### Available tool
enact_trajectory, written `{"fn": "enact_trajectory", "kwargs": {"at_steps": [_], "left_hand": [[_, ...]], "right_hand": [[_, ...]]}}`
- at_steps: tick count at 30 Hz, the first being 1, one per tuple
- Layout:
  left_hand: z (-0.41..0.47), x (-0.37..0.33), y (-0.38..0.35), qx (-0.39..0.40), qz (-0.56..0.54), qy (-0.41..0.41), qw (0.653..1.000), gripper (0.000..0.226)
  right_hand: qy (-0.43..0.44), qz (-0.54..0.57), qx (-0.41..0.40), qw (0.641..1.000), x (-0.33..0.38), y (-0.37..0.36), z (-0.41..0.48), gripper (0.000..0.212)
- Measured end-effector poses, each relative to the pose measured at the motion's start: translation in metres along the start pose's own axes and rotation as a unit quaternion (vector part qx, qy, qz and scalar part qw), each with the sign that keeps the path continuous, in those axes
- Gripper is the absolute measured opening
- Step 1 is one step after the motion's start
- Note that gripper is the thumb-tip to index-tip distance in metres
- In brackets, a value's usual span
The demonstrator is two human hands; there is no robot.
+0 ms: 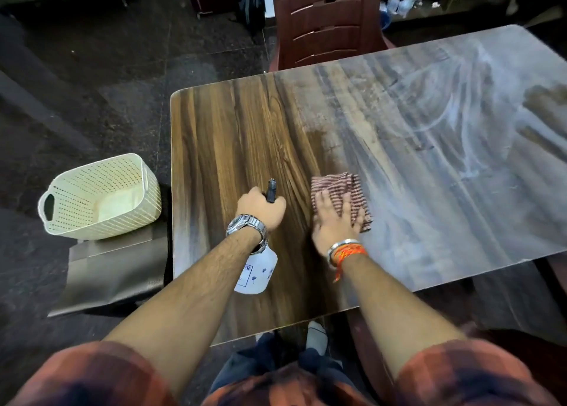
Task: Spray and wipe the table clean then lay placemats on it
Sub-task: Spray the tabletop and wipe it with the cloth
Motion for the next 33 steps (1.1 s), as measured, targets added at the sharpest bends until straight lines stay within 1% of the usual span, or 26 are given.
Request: {"fn": "enact_trajectory", "kwargs": {"at_steps": [2, 4, 5, 6, 7, 9, 11, 13, 15, 17, 18, 19, 20, 23, 24, 26, 28, 31, 33], "left_hand": [[-0.005, -0.001, -0.006, -0.005, 0.001, 0.002, 1.0, 0.038], [-0.011, -0.004, -0.012, -0.011, 0.012, 0.0, 1.0, 0.037], [-0.014, -0.005, -0.014, -0.017, 0.016, -0.002, 1.0, 0.036], [-0.018, -0.005, -0.017, -0.02, 0.018, -0.003, 1.0, 0.036], [-0.021, -0.005, -0.018, -0.022, 0.019, -0.003, 1.0, 0.036], [-0.031, -0.004, -0.022, -0.02, 0.014, 0.003, 1.0, 0.039], [-0.041, 0.0, -0.025, -0.018, 0.012, 0.006, 1.0, 0.039], [-0.051, 0.005, -0.027, -0.018, 0.012, 0.012, 1.0, 0.038], [-0.06, 0.01, -0.027, -0.017, 0.005, 0.013, 1.0, 0.043], [-0.068, 0.013, -0.027, -0.016, 0.003, 0.011, 1.0, 0.048], [-0.072, 0.016, -0.026, -0.017, 0.008, 0.007, 1.0, 0.049], [-0.076, 0.017, -0.026, -0.017, 0.01, 0.006, 1.0, 0.049], [-0.082, 0.019, -0.025, -0.016, 0.011, 0.004, 1.0, 0.047], [-0.098, 0.029, -0.022, -0.021, 0.012, -0.005, 1.0, 0.038], [-0.104, 0.033, -0.022, -0.024, 0.01, -0.004, 1.0, 0.036], [-0.122, 0.045, -0.019, -0.023, 0.0, -0.006, 1.0, 0.034], [-0.141, 0.06, -0.019, -0.015, -0.014, -0.007, 1.0, 0.038], [-0.166, 0.086, -0.022, 0.002, -0.011, -0.01, 1.0, 0.039], [-0.181, 0.099, -0.025, 0.014, -0.008, -0.009, 1.0, 0.036]], "right_hand": [[0.097, -0.01, 0.008, 0.995, 0.023, -0.016, -0.041, 0.064], [0.191, -0.03, 0.047, 0.98, 0.035, -0.03, -0.08, 0.063], [0.219, -0.033, 0.07, 0.973, 0.034, -0.034, -0.094, 0.061], [0.236, -0.033, 0.076, 0.968, 0.028, -0.034, -0.102, 0.059], [0.245, -0.03, 0.063, 0.967, 0.019, -0.031, -0.103, 0.057], [0.219, -0.034, 0.032, 0.975, -0.008, -0.023, -0.101, 0.056], [0.143, -0.041, -0.004, 0.989, -0.04, -0.012, -0.096, 0.056], [0.047, -0.033, -0.032, 0.998, -0.067, -0.003, -0.094, 0.056], [-0.03, -0.008, -0.052, 0.998, -0.074, 0.001, -0.096, 0.055], [-0.077, 0.023, -0.056, 0.995, -0.061, -0.006, -0.1, 0.057], [-0.081, 0.031, -0.061, 0.994, -0.049, -0.01, -0.107, 0.06], [-0.064, 0.033, -0.068, 0.995, -0.034, -0.015, -0.116, 0.061], [-0.026, 0.036, -0.064, 0.997, -0.017, -0.022, -0.128, 0.062], [0.122, 0.008, 0.009, 0.992, 0.02, -0.043, -0.163, 0.058], [0.15, 0.0, 0.022, 0.988, 0.02, -0.044, -0.167, 0.054], [0.173, -0.015, 0.021, 0.985, 0.005, -0.043, -0.166, 0.047], [0.15, -0.02, 0.018, 0.988, -0.018, -0.036, -0.162, 0.049], [0.052, 0.006, -0.007, 0.999, -0.055, -0.013, -0.168, 0.049], [-0.007, 0.025, -0.004, 1.0, -0.079, 0.005, -0.175, 0.048]]}}
Point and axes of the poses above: each hand's wrist, its own z-axis towards the middle knuckle, its own y-axis out of the back of the hand, x = y × z, the point moved 3 cm from there along z, towards the middle knuckle, and after that the axes turned 5 degrees about z, right-handed, at the moved point
